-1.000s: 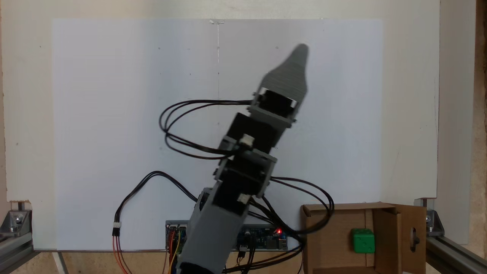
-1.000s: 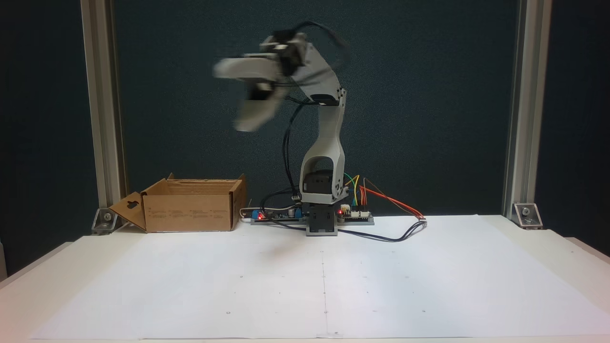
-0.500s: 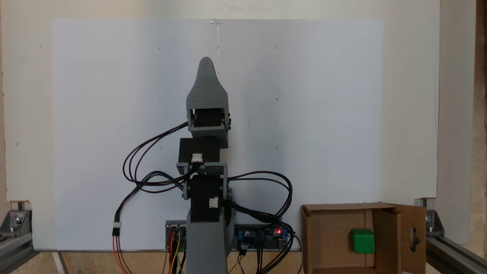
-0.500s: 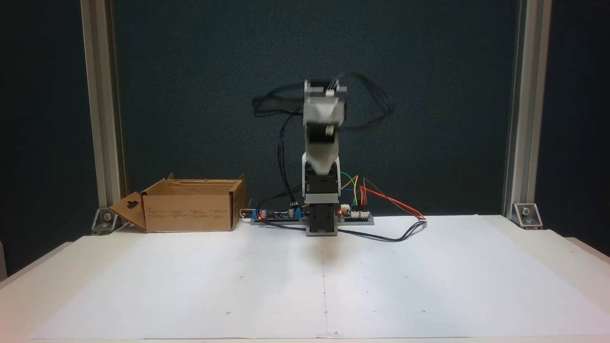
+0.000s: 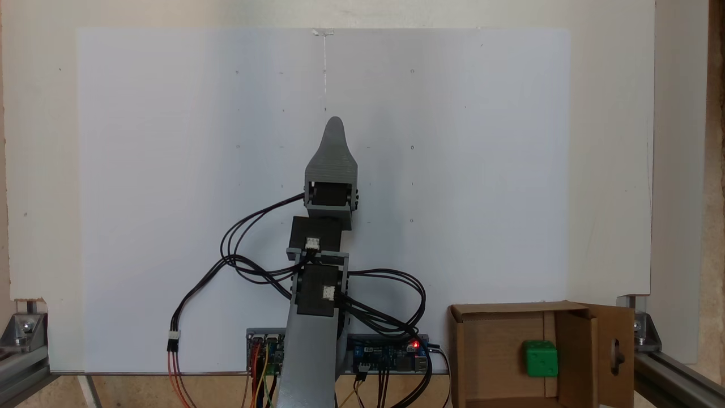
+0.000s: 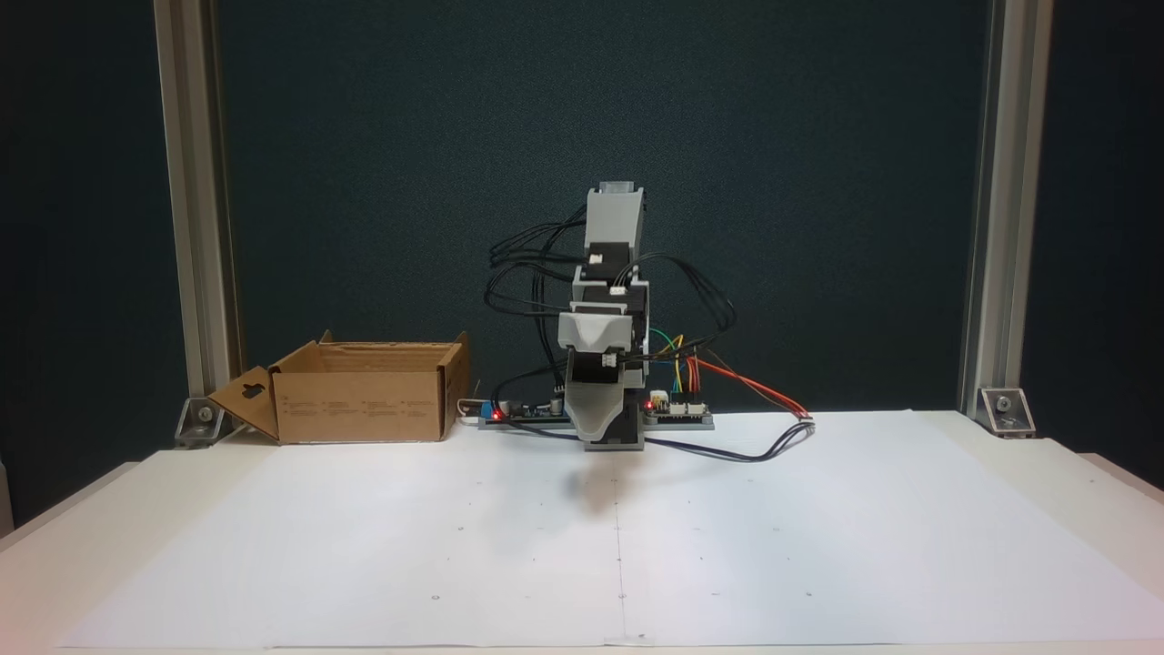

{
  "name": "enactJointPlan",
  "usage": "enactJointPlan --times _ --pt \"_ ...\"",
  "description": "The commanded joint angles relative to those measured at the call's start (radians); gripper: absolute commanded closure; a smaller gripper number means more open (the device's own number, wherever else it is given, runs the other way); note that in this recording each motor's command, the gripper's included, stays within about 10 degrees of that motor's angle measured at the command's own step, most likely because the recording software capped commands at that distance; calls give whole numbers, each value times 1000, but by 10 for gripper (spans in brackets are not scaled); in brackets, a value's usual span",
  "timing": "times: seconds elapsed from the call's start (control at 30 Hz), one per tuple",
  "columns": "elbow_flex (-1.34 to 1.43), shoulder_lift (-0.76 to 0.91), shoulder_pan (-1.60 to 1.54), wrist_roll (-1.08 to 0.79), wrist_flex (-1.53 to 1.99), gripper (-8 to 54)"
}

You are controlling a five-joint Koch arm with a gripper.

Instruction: Grasp a green dice and put it in the bin.

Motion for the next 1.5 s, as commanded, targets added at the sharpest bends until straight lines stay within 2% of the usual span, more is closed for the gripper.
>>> enactJointPlan --times 0.0,0.7,1.47 --pt "-5 110 3 41 -167 12" --pt "410 110 -2 46 -1004 9" --pt "416 106 -23 44 -1019 9"
